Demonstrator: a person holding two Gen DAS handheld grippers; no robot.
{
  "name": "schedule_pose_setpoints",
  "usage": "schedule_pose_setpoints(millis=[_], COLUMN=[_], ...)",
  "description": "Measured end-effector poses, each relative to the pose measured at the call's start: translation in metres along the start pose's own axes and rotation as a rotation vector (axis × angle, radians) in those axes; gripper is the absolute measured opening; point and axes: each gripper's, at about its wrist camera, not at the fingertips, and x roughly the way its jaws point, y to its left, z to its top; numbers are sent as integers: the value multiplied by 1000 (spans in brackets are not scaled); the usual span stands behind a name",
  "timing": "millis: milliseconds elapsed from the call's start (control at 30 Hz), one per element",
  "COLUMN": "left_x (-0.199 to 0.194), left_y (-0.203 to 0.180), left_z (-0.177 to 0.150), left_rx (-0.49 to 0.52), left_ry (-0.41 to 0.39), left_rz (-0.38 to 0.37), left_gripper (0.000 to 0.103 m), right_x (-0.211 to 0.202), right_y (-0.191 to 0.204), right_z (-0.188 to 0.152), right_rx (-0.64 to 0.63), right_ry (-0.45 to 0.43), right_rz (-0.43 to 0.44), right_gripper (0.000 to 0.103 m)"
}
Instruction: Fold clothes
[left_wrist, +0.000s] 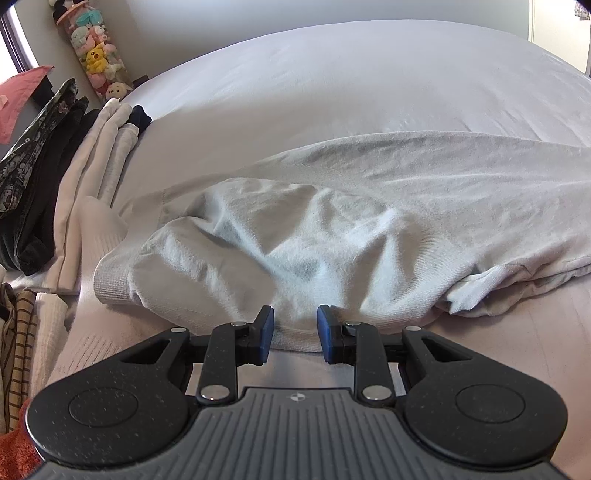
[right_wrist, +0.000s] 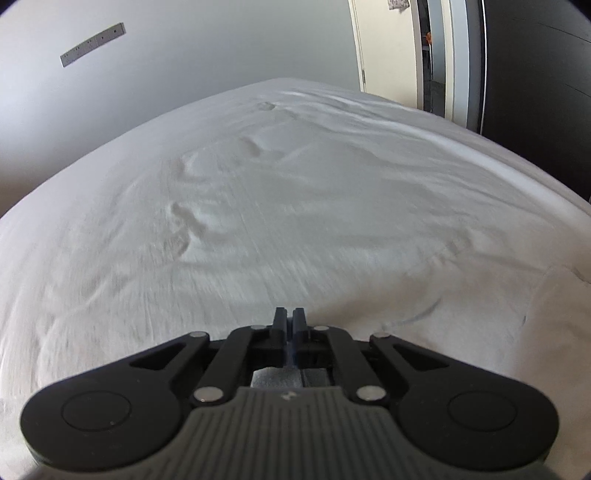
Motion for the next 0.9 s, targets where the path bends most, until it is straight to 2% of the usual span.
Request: schedule_pose_setpoints(millis=[67, 200, 300, 367, 500, 533, 600, 633, 733, 900], left_x=[-1, -1, 0, -2, -6, -7, -7, -6, -5, -6], left_y=[0, 1, 1, 1, 1, 1, 2, 2, 0, 1], left_z=[1, -1, -3, -3, -2, -2, -2, -2, -4, -5], left_rx=[-4, -16, -27, -33, -41, -45, -61, -67, -66, -65], left_ry=[-5, -10, -5, -9, -18, -19, -19, -18, -15, -14], left_rz=[-3, -11, -15, -20, -29, -29, -34, -39, -44, -47], left_gripper=[30, 30, 30, 30, 30, 30, 30, 30, 30, 30], right_x=[-5, -33, -51, -55, -53, -53, -57, -60, -66, -55], right_y=[-7, -28, -39, -44, -43, -42, -35, -32, -32, -37], right_z=[-3, -11, -24, -33, -43, -44, -44, -42, -37, -44], right_rx=[32, 124, 177, 217, 228, 223, 181, 154, 136, 126], right_ry=[-20, -51, -33, -10, 20, 21, 3, -10, -24, 37], right_rz=[-9, 42, 100, 123, 142, 152, 141, 125, 100, 26], right_gripper=[14, 14, 16, 29, 30, 28, 7, 1, 0, 0])
